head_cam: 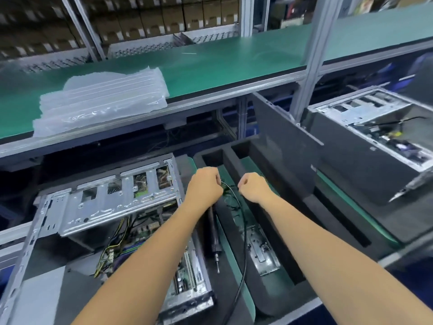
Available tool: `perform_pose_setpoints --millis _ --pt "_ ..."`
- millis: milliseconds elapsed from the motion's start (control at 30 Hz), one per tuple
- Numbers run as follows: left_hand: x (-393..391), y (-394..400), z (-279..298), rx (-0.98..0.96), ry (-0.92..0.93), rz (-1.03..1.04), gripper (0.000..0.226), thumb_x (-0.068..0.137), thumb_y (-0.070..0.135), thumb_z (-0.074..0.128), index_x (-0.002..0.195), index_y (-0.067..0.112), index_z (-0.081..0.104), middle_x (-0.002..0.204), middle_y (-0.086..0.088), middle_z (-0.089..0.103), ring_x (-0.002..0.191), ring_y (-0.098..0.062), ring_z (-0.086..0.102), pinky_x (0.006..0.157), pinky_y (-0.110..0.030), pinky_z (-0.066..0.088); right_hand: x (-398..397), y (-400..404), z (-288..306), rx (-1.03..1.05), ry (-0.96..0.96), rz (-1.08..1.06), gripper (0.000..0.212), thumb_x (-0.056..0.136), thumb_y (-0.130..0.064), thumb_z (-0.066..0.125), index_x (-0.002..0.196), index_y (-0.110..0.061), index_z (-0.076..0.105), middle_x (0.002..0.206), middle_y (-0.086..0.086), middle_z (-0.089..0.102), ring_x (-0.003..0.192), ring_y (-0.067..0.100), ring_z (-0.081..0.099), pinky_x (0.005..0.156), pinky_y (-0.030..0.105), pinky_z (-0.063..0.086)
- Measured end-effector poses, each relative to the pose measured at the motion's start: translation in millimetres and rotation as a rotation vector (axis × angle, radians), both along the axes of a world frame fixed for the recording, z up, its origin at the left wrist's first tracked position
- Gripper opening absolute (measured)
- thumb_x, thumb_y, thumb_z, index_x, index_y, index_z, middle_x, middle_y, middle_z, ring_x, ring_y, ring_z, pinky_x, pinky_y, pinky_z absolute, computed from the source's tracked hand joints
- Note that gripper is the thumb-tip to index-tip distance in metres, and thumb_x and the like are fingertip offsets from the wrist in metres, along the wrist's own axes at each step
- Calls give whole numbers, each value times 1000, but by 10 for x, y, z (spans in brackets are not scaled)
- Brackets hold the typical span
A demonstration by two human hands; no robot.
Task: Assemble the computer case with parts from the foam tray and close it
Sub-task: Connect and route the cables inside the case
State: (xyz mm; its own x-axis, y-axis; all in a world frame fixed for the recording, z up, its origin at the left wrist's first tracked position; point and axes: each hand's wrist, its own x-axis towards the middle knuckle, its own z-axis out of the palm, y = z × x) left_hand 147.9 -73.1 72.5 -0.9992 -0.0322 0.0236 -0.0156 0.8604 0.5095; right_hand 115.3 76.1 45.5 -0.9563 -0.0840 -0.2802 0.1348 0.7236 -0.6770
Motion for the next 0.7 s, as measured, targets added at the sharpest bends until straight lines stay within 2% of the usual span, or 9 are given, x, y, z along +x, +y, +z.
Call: perform_pose_setpoints --millis 67,167,300,433,533,600,633,700 --pt "-141 6 -25 33 -1 86 24 70 -8 47 71 14 56 83 -3 60 78 -23 56 65 -31 48 -135 55 -99 6 -43 19 20 94 0 46 96 4 65 114 24 67 107 38 64 88 42 54" --pt "-326 2 -86 63 0 183 25 69 -9 48 76 14 55 84 -1 57 74 -21 53 60 -28 41 -328 107 -277 33 -129 55 29 97 0 44 118 9 61 123 26 62 115 39 60 96 45 52" --pt "-484 52 -216 26 -28 193 23 70 -2 47 57 17 47 67 2 54 64 -15 49 49 -22 33 -521 37 -511 58 -206 178 33 100 -4 45 131 6 52 135 24 54 121 37 54 96 40 47" --pt "-574 91 -346 21 -68 223 21 66 3 47 51 18 46 55 3 52 58 -12 48 46 -20 31 -689 -120 -778 68 -324 262 23 100 -12 47 115 3 56 127 22 59 95 26 53 76 30 40" --pt "-617 64 -434 12 -97 239 25 70 5 46 51 22 45 57 5 51 60 -18 49 51 -23 33 -757 -171 -907 33 -416 248 26 96 -13 44 115 1 56 122 18 58 100 28 53 82 31 42" --pt "-641 39 -468 -5 -109 240 27 73 6 46 52 22 44 60 4 53 65 -20 50 58 -25 38 -785 -183 -964 -1 -442 214 21 93 -12 44 108 -1 55 113 16 57 99 28 53 85 33 43" --pt "-653 25 -482 -12 -110 242 27 74 6 46 52 23 45 62 3 55 67 -21 51 60 -26 39 -801 -193 -982 -7 -440 203 16 92 -12 45 103 -3 54 106 14 56 96 28 53 83 33 43" --pt "-677 11 -497 -16 -104 247 27 76 6 46 55 22 46 66 0 58 70 -22 53 61 -27 41 -834 -219 -983 -1 -391 164 10 92 -12 48 86 -5 52 89 10 55 80 25 52 71 32 42"
